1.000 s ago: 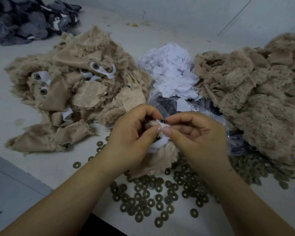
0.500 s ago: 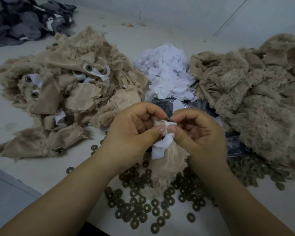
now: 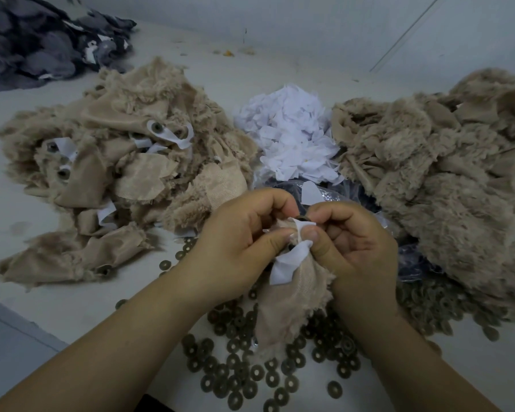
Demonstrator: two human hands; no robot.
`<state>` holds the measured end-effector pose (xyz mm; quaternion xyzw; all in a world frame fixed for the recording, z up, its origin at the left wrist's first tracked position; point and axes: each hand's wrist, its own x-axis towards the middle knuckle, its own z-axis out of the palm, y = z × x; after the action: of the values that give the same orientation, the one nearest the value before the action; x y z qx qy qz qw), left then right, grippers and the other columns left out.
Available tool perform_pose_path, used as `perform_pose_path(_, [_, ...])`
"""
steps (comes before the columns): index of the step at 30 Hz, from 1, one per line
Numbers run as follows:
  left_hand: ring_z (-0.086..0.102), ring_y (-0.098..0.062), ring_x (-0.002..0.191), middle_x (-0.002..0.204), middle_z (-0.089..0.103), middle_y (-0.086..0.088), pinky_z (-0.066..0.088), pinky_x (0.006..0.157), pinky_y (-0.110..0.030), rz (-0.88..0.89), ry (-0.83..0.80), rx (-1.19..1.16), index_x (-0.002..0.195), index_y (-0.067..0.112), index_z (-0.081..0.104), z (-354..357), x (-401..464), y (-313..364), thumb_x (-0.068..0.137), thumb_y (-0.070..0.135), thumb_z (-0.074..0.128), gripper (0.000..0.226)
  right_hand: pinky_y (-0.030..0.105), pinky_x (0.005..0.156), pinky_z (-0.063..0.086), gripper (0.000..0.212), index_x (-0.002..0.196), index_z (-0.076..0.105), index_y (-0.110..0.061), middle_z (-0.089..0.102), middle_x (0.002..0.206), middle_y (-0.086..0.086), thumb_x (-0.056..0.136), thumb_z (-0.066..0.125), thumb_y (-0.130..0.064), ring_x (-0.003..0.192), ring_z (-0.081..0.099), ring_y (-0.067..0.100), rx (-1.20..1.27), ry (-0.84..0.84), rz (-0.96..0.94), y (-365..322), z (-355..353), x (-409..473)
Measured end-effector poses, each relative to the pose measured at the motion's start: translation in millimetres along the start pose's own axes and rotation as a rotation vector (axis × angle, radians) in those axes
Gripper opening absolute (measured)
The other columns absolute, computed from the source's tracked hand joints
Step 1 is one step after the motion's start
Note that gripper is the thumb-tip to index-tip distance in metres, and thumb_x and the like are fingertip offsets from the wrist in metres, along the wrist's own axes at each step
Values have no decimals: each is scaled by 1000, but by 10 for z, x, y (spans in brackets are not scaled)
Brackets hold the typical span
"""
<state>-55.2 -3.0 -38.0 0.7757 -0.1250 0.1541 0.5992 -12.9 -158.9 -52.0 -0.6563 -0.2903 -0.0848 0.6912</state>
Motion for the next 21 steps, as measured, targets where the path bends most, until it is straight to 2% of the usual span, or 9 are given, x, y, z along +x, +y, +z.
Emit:
perform_pose_path(2, [58, -25, 72, 80, 60, 0, 51, 63, -46, 29, -14, 72, 95, 20, 60, -12, 3, -10, 88, 9, 59, 13, 20, 63, 55, 10, 86, 70, -37, 71, 81, -8, 82, 68, -28, 69, 67, 8, 7, 9, 18, -2, 17, -7])
perform_pose_path(5, [55, -18, 71, 79, 57, 4, 48, 62, -44, 90, -8, 146, 93, 14, 60, 1, -2, -16, 89, 6, 59, 9, 20, 63, 55, 10, 84, 71, -37, 72, 80, -6, 81, 68, -28, 69, 68, 9, 26, 14, 39, 5, 34, -20])
perform_pose_path(9, [53, -13, 68, 77, 56, 3, 45, 59, -36, 167, 36, 244, 91, 7, 59, 32, 4, -10, 89, 3, 59, 5, 21, 62, 56, 8, 85, 71, -35, 71, 82, 1, 83, 67, -29, 68, 68, 14, 0, 17, 28, 1, 23, -19])
perform_pose_path(11, [51, -9, 67, 77, 55, 3, 43, 59, -26, 189, 49, 290, 90, 6, 59, 45, 7, -7, 89, 3, 58, 4, 24, 62, 57, 8, 85, 70, -37, 70, 83, 3, 84, 66, -30, 68, 68, 18, -3, 17, 27, -4, 24, -13])
perform_pose_path(13, [49, -5, 68, 77, 53, 5, 39, 61, -17, 203, 59, 327, 90, 7, 58, 64, -2, -11, 91, 6, 55, 3, 23, 62, 57, 8, 83, 71, -38, 71, 82, 4, 84, 66, -31, 67, 69, 15, 9, 13, 34, -4, 29, -13])
perform_pose_path(15, [46, -1, 68, 78, 51, 8, 34, 62, -10, 200, 63, 330, 92, 7, 55, 83, -16, -6, 91, 13, 50, 8, 25, 62, 58, 5, 83, 70, -34, 70, 83, 6, 85, 66, -30, 68, 69, 15, 29, -1, 46, -5, 31, -10])
perform_pose_path(18, [43, 4, 66, 77, 47, 12, 32, 61, -7, 204, 54, 343, 92, 6, 53, 96, -30, -10, 93, 11, 48, 7, 27, 60, 58, 4, 84, 68, -25, 69, 81, 6, 86, 66, -28, 66, 67, 14, 34, -27, 50, 8, 21, -2])
perform_pose_path(21, [41, 3, 66, 76, 46, 10, 31, 62, -8, 219, 65, 378, 91, 4, 53, 101, -29, -31, 94, 5, 50, 5, 27, 61, 57, 3, 84, 67, -26, 69, 82, 4, 86, 66, -26, 67, 67, 14, 18, -30, 35, 27, 12, 1])
